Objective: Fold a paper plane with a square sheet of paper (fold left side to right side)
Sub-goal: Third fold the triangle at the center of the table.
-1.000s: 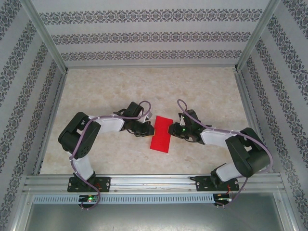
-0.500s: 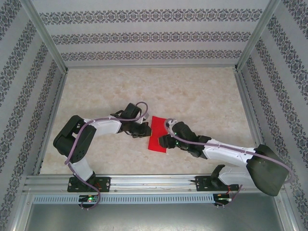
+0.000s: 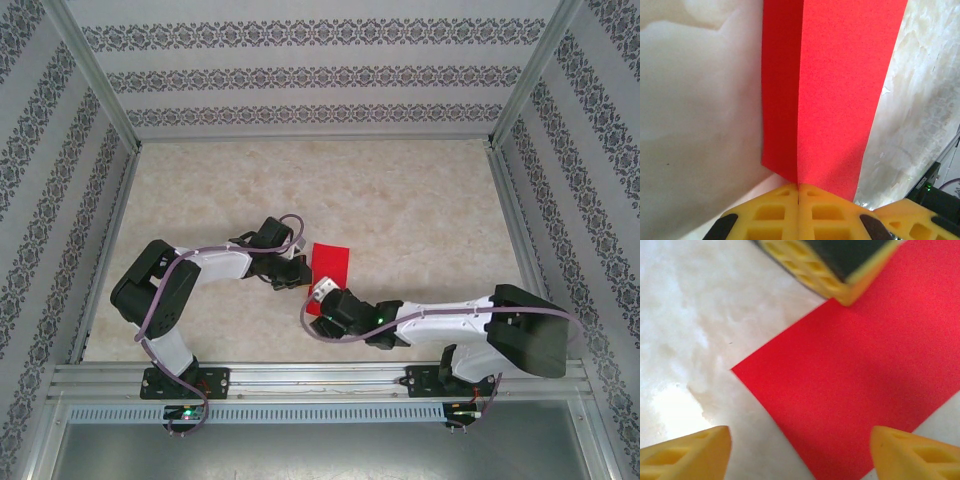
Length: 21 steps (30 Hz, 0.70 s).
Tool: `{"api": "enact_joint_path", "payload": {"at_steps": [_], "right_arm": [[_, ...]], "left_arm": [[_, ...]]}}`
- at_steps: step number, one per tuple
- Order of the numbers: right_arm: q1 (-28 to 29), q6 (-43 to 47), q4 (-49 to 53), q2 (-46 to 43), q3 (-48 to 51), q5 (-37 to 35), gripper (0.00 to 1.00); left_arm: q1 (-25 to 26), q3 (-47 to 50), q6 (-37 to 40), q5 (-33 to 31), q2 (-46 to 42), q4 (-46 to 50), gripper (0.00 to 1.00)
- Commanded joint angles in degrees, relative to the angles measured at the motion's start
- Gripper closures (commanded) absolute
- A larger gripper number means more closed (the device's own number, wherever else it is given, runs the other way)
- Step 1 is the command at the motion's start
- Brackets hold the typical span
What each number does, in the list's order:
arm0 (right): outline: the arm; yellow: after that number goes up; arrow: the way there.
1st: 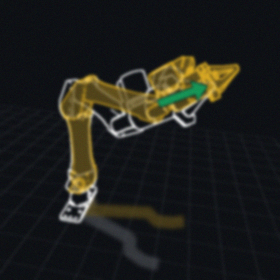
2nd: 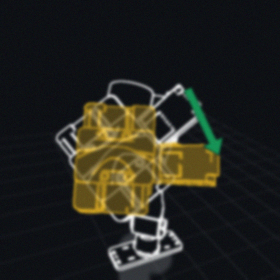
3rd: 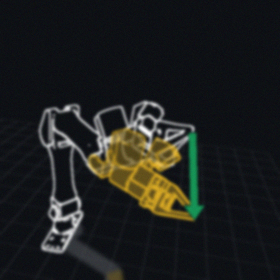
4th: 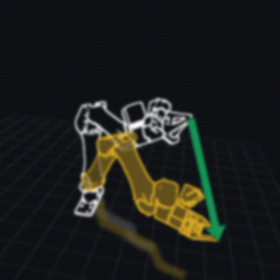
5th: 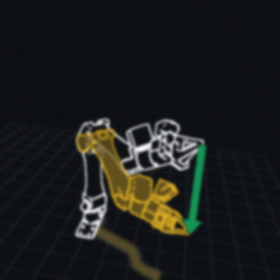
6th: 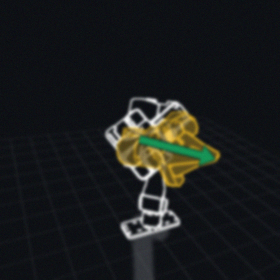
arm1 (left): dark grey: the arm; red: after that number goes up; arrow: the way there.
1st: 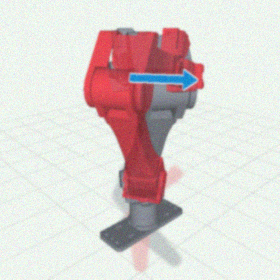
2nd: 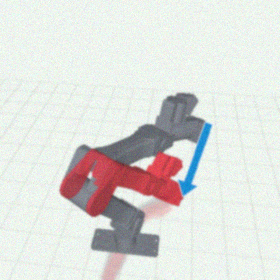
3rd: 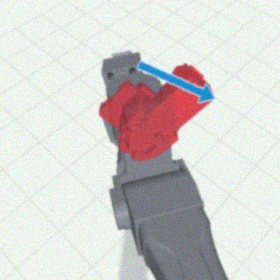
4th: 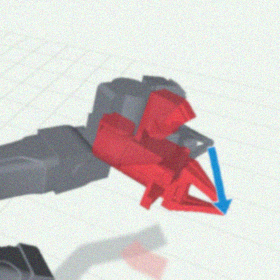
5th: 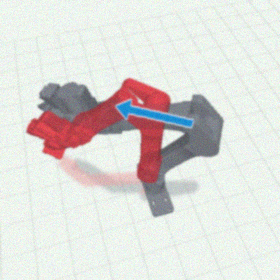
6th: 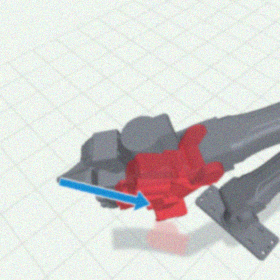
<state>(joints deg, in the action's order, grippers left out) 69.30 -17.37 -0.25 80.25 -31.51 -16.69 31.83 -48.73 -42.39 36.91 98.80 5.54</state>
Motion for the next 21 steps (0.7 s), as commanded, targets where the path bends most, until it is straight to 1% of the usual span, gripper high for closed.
{"api": "enact_joint_path", "payload": {"at_steps": [1,4,12,14,21], "right_arm": [[3.71,5.67,0.25,2.83,-1.82,-8.84,0.19],[5.23,7.18,-0.38,4.77,-2.65,-10.89,0.14],[5.52,8.79,-1.92,9.06,-5.24,-12.83,0.14],[5.33,8.84,-2.34,9.73,-5.66,-13.62,0.16],[3.88,8.68,-3.5,9.34,-6.02,-13.5,0.33]], "left_arm": [[0.47,1.05,-3.75,1.31,-1.86,-0.71,1.0],[0.44,1.41,-5.58,2.45,-2.05,-2.03,1.0],[0.44,1.31,-7.88,4.38,-2.21,-2.92,1.0],[0.42,1.44,-7.88,4.4,-2.3,-2.85,1.0],[0.42,1.45,-7.53,4.01,-2.06,-2.44,1.0]]}}
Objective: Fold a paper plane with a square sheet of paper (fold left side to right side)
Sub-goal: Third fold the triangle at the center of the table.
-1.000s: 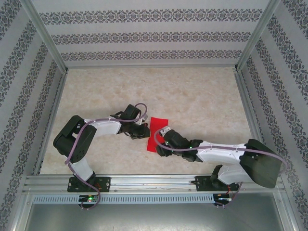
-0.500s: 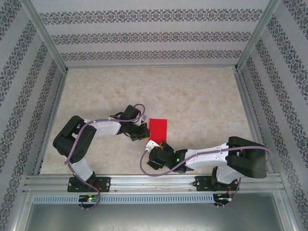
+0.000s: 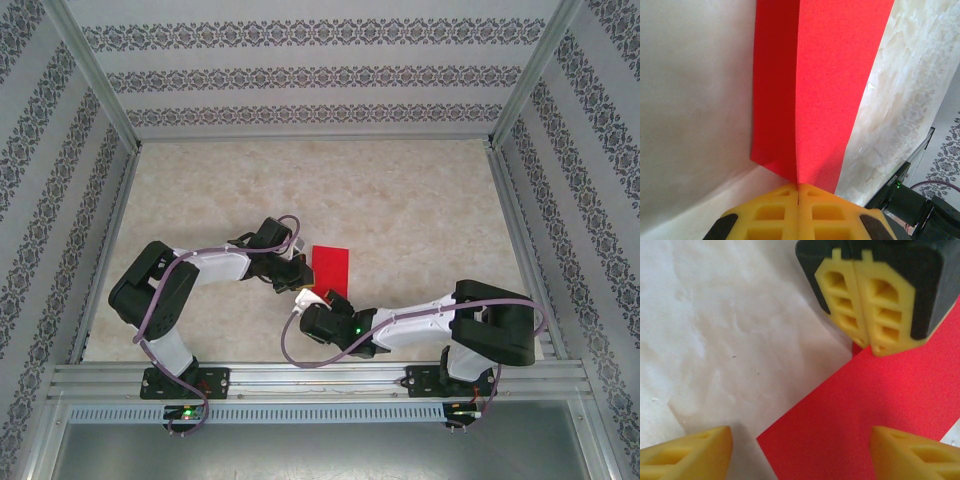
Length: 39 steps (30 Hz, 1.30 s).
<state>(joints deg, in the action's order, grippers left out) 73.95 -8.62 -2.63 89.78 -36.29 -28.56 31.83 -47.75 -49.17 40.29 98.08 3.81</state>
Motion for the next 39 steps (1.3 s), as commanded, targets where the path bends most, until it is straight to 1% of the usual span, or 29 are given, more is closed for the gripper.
{"api": "enact_joint_path", "payload": {"at_steps": [1,7,14,18,20,22,23,26,29,31,34,36,39], "right_arm": [[-0.97,-0.08,-1.38,-0.45,-1.15,-1.11,0.37],[-2.47,-0.84,-0.85,-1.34,-0.71,4.1,0.58],[-3.19,-2.17,-0.7,-2.75,0.42,7.2,0.74],[-3.85,-2.74,-0.63,-3.72,0.87,9.18,0.86],[-4.33,-3.27,-0.7,-4.1,1.29,10.38,0.93],[-5.4,-3.97,-0.78,-4.62,1.74,12.21,1.0],[-5.92,-4.31,-0.91,-4.89,1.91,13.24,1.0],[-7.7,-5.41,-1.35,-5.85,2.57,17.19,1.0],[-9.54,-6.47,-2.14,-6.46,3.23,21.38,1.0],[-10.77,-7.31,-3.08,-6.64,3.76,24.8,1.0],[-12.41,-8.41,-4.93,-6.56,4.45,29.79,1.0],[-13.48,-9.32,-6.32,-6.21,4.89,33.29,1.0],[-15.2,-10.78,-7.79,-5.38,5.04,37.77,1.0]], "left_arm": [[0.42,0.55,-0.76,0.53,-1.34,-0.63,1.0],[0.34,0.25,-0.19,0.21,-1.05,-0.05,1.0],[0.25,-0.26,0.54,-0.25,-0.57,0.63,1.0],[-0.23,-0.18,0.98,-0.74,-0.59,0.8,1.0],[-0.54,-0.07,0.95,-0.74,-0.83,0.62,0.98],[-0.94,-0.12,1.0,-0.66,-1.33,0.71,0.93],[-1.21,-0.15,1.22,-0.65,-1.61,0.96,0.9],[-2.31,-0.25,2.51,-0.73,-3.24,2.48,0.85],[-3.89,-0.17,4.1,-1.09,-5.51,4.76,0.72],[-5.37,-0.11,5.42,-1.39,-7.28,6.3,0.68],[-7.11,-0.49,7.88,-1.63,-9.06,8.3,0.67],[-7.39,-1.7,10.51,-1.53,-8.97,9.99,0.68],[-7.35,-4.0,13.47,-0.39,-6.91,11.66,0.71]]}}
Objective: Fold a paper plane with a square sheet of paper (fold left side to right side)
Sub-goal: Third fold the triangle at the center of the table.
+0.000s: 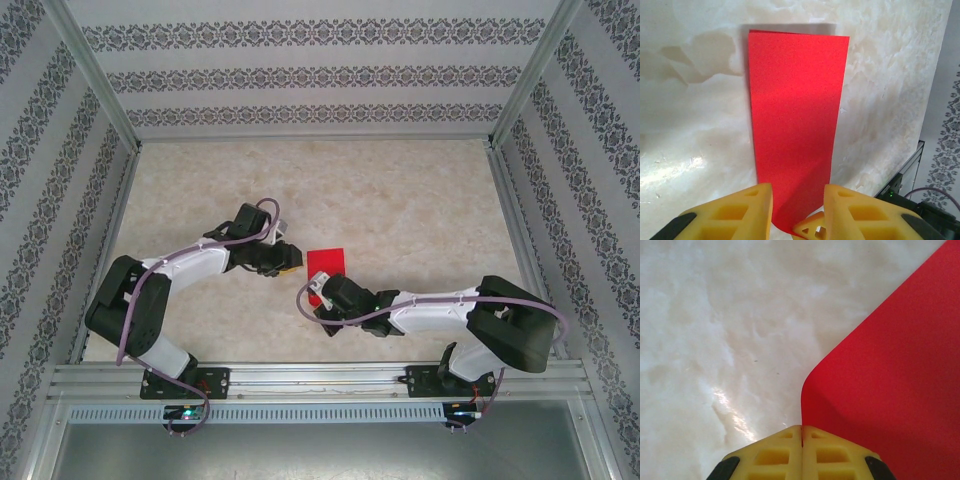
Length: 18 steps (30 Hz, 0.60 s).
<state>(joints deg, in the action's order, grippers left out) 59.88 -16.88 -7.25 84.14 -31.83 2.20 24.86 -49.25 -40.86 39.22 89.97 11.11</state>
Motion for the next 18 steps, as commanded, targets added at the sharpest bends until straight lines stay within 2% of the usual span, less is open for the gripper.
{"api": "enact_joint_path", "payload": {"at_steps": [1,10,18], "right_arm": [[-1.57,-3.05,-3.61,0.31,0.7,8.07,1.0],[-5.47,-7.37,-8.52,-0.21,3.37,14.19,1.0],[-7.09,-9.22,-10.96,-0.84,5.33,16.07,1.0]], "left_arm": [[-0.35,-2.92,5.56,1.16,2.08,4.08,0.73],[1.03,-7.97,6.71,5.85,11.85,-0.02,0.85],[3.52,-14.66,9.47,3.83,19.68,2.34,0.89]]}}
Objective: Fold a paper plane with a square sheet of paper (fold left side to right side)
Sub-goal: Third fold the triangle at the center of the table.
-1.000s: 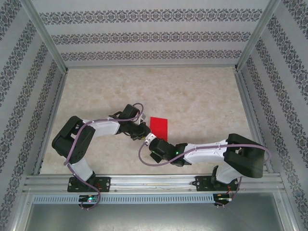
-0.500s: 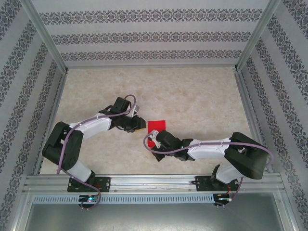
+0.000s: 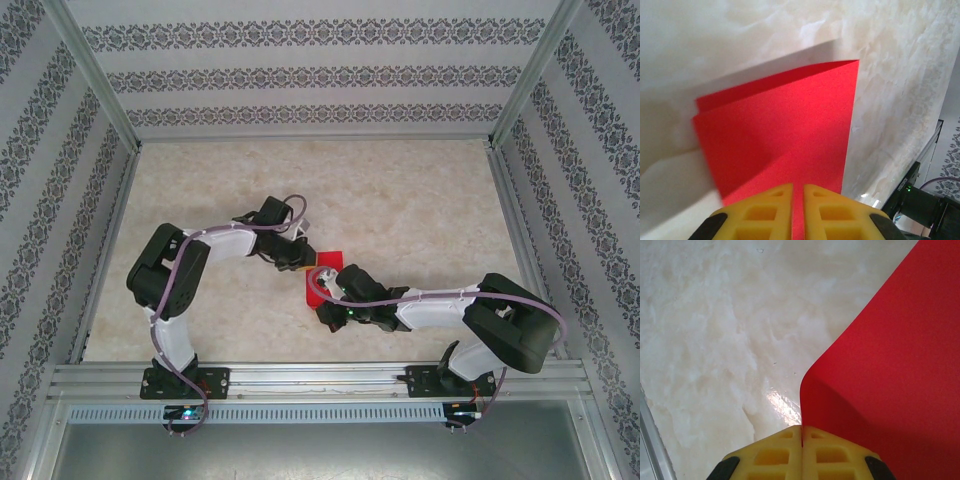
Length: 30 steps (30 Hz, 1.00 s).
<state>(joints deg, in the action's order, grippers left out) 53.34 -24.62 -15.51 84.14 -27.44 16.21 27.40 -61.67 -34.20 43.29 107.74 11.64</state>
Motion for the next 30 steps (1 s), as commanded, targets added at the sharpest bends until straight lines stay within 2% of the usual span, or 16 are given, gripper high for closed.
{"api": "enact_joint_path", "payload": {"at_steps": [1,16,30], "right_arm": [[-0.6,-1.65,-2.99,-0.9,1.02,2.16,1.0],[-3.52,-4.84,-2.17,-0.89,1.35,1.9,1.0],[-7.67,-5.74,3.0,-0.22,-0.51,-0.56,1.0]], "left_arm": [[1.15,-3.05,3.04,-0.46,2.92,2.38,0.89],[2.67,-4.52,7.37,-7.84,8.13,7.95,0.92],[2.78,-3.78,7.15,-8.99,8.12,7.95,0.93]]}}
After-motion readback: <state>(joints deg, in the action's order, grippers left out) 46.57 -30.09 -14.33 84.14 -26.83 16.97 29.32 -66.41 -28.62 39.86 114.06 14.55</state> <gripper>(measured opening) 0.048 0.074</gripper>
